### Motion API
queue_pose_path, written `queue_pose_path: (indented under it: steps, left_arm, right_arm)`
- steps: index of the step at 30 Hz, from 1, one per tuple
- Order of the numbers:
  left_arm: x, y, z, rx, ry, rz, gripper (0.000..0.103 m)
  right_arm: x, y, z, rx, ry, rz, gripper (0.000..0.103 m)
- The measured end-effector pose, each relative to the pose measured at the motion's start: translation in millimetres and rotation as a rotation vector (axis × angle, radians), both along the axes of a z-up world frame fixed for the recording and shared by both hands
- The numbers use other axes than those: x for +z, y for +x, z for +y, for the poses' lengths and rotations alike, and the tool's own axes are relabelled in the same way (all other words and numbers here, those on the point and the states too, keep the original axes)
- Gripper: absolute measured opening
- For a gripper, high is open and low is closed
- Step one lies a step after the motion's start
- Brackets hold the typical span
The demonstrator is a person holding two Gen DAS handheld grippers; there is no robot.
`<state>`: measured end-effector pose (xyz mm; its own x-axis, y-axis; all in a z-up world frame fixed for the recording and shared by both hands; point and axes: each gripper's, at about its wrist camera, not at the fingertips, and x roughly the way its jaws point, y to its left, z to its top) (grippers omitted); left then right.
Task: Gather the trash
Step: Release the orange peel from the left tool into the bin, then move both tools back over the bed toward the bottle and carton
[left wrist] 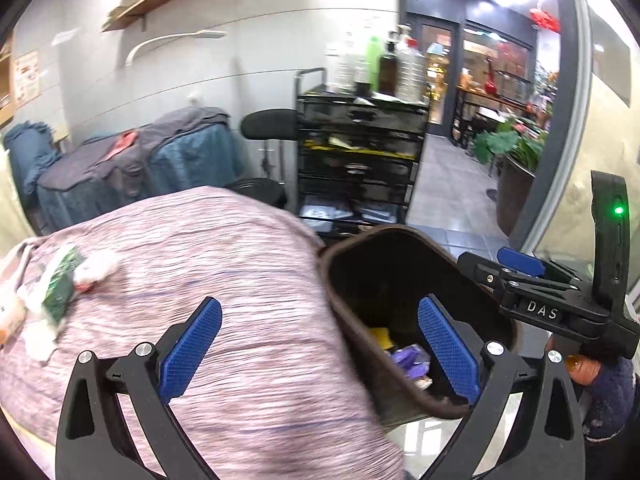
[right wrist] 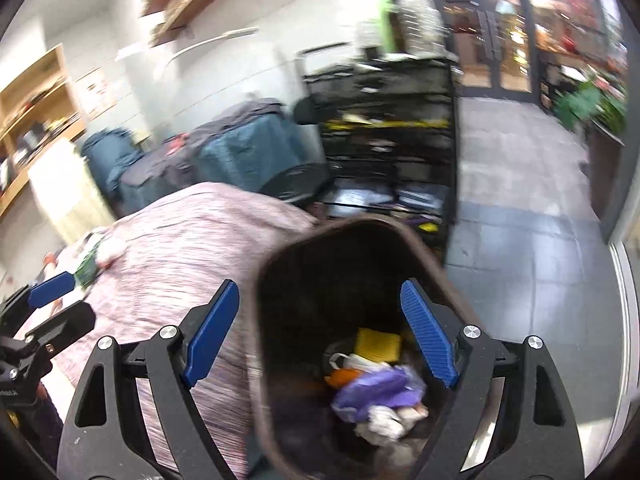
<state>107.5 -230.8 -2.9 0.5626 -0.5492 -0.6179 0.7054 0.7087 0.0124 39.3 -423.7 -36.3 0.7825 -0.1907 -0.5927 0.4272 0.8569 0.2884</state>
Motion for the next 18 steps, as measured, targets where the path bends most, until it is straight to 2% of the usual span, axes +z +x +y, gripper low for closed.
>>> queue_pose_path:
  steps: [5, 18]
  left_arm:
    - [5, 17, 47, 0.099, 0.01, -0.029, 0.097]
    - [-8, 64, 187, 0.364, 0.005, 0.008, 0.097]
  right_arm:
    - [17, 38, 48, 0.126, -0.037, -0.026, 0.083]
    - [30, 118, 169, 0.467, -0.036, -0.024, 0.083]
